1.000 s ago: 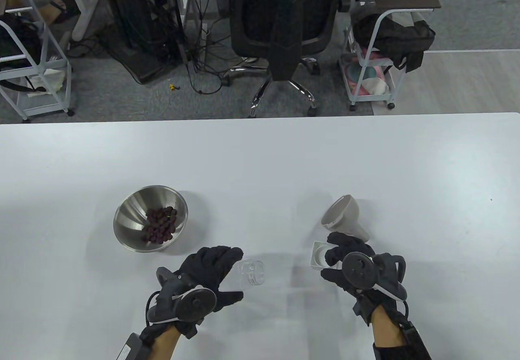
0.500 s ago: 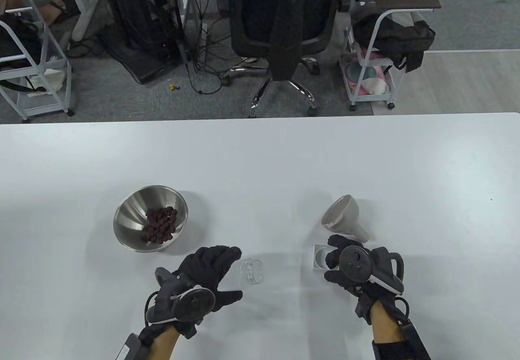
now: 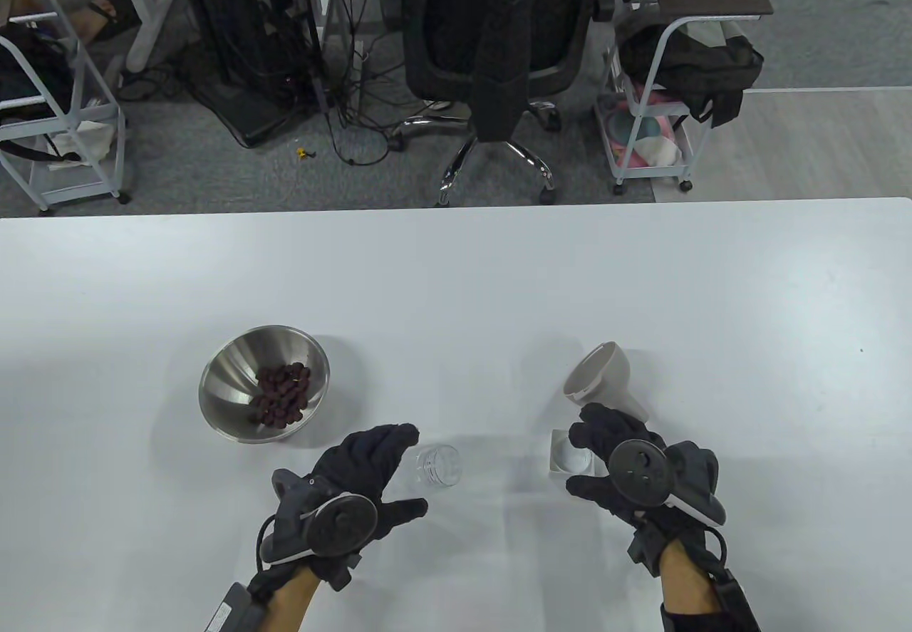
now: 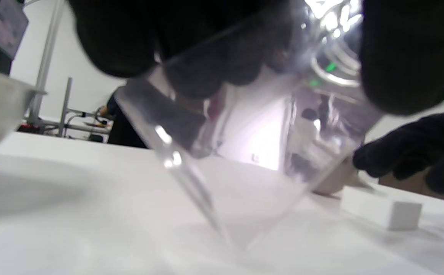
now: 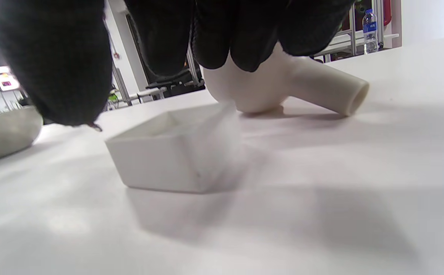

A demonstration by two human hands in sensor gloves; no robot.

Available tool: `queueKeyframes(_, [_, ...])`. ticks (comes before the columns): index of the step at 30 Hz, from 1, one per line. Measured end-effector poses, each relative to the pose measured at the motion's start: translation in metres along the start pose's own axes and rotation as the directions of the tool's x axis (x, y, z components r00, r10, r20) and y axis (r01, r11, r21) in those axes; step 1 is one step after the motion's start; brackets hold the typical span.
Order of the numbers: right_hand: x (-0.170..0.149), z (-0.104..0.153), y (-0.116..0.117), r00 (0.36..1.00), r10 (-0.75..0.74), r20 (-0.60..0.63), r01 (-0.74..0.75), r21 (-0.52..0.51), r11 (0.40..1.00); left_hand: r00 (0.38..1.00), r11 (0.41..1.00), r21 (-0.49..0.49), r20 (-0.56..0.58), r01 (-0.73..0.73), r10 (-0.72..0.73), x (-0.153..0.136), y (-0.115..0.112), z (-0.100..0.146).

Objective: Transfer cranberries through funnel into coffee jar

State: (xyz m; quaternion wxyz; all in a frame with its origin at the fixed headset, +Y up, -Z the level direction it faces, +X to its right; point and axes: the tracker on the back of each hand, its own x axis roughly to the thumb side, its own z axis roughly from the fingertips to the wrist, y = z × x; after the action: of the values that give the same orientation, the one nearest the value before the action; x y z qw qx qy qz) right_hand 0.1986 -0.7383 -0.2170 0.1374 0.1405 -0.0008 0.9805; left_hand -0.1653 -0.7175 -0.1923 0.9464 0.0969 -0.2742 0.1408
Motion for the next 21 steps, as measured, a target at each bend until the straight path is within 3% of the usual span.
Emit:
queueKeyframes(9, [0.002,0.006,-0.011,0.999,-0.046,0.022,0.047,-0.069,0.997,0.983,0.985,0.007,-0.066,-0.173,0.173,-0.008,-0.008,-0.022])
queueKeyframes(15, [-0.003,0.008,-0.016,0.996,-0.084,0.017,0.085,-0.097,0.992,0.896,0.897,-0.056,-0.110,-0.438,0.430,-0.017,-0.023,-0.035])
queueKeyframes(21, [-0.006,0.010,-0.018,0.994,-0.112,0.004,0.112,-0.119,0.987,0.866,0.867,-0.080,-0.145,-0.492,0.478,-0.020,-0.038,-0.048])
